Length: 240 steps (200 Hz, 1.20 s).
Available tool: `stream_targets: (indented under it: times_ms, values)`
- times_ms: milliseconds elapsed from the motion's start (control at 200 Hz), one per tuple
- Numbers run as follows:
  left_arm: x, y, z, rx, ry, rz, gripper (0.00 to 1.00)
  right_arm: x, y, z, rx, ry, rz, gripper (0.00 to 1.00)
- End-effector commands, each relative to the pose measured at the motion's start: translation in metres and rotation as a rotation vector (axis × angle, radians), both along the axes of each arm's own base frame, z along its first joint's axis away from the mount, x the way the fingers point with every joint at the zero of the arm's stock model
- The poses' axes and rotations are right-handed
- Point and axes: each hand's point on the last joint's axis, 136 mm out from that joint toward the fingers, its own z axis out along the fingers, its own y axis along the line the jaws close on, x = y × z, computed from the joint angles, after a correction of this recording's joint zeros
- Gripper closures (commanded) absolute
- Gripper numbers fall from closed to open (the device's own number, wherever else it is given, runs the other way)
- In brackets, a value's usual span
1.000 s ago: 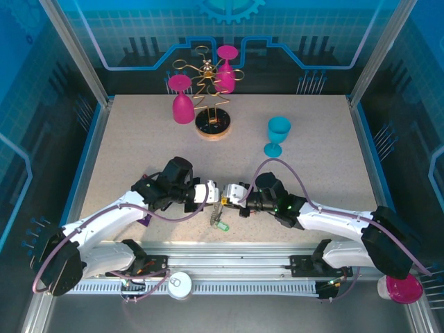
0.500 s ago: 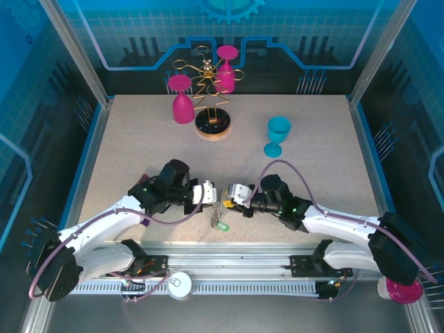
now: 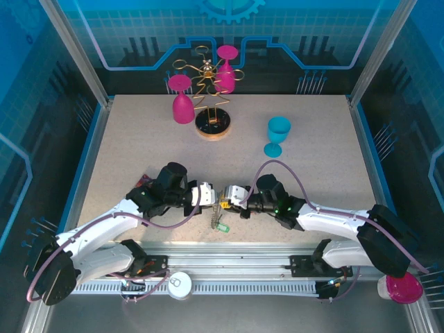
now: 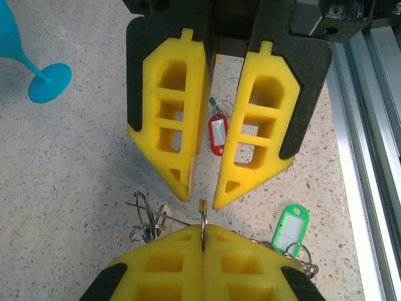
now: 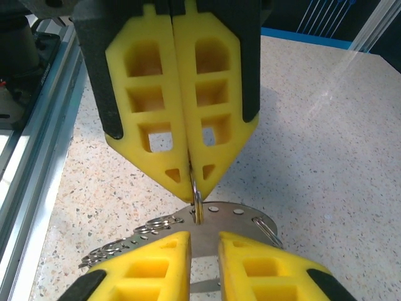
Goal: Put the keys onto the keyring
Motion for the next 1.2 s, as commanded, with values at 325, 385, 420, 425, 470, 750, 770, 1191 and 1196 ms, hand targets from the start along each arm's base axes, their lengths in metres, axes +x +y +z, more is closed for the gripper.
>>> stream_targets:
  times_ms: [325,385,420,425,470,750,770,1191,1196]
  values:
    - [-0.01,-0.009,0.01,-0.064,0.003,-0.049,1.0,-0.002,0.02,0.025,0.09,-0.037,0.055,0.85]
    - [-0.01,-0.009,0.011,-0.071,0.005,-0.053,1.0,-0.002,0.021,0.025,0.088,-0.039,0.059,0.91]
    - [-0.011,-0.01,0.012,-0.072,0.007,-0.056,1.0,-0.002,0.021,0.026,0.091,-0.042,0.06,0.96]
    - [-0.011,-0.01,0.012,-0.073,0.007,-0.057,1.0,-0.002,0.021,0.026,0.091,-0.042,0.059,0.97]
    - [-0.011,-0.009,0.012,-0.072,0.008,-0.056,1.0,-0.002,0.021,0.027,0.096,-0.046,0.058,1.0]
    - [-0.006,0.005,0.007,-0.03,-0.023,0.024,0.64,-0.002,0.012,0.02,0.069,-0.036,0.037,1.0]
    - [-0.006,0.007,0.007,-0.028,-0.023,0.029,0.64,-0.002,0.012,0.019,0.066,-0.034,0.037,1.0]
    - [-0.003,0.01,-0.001,-0.013,-0.012,0.051,0.68,-0.005,0.012,0.023,0.074,-0.032,0.053,1.0]
    - [-0.003,0.009,-0.001,-0.014,-0.013,0.05,0.68,-0.005,0.012,0.024,0.074,-0.033,0.052,1.0]
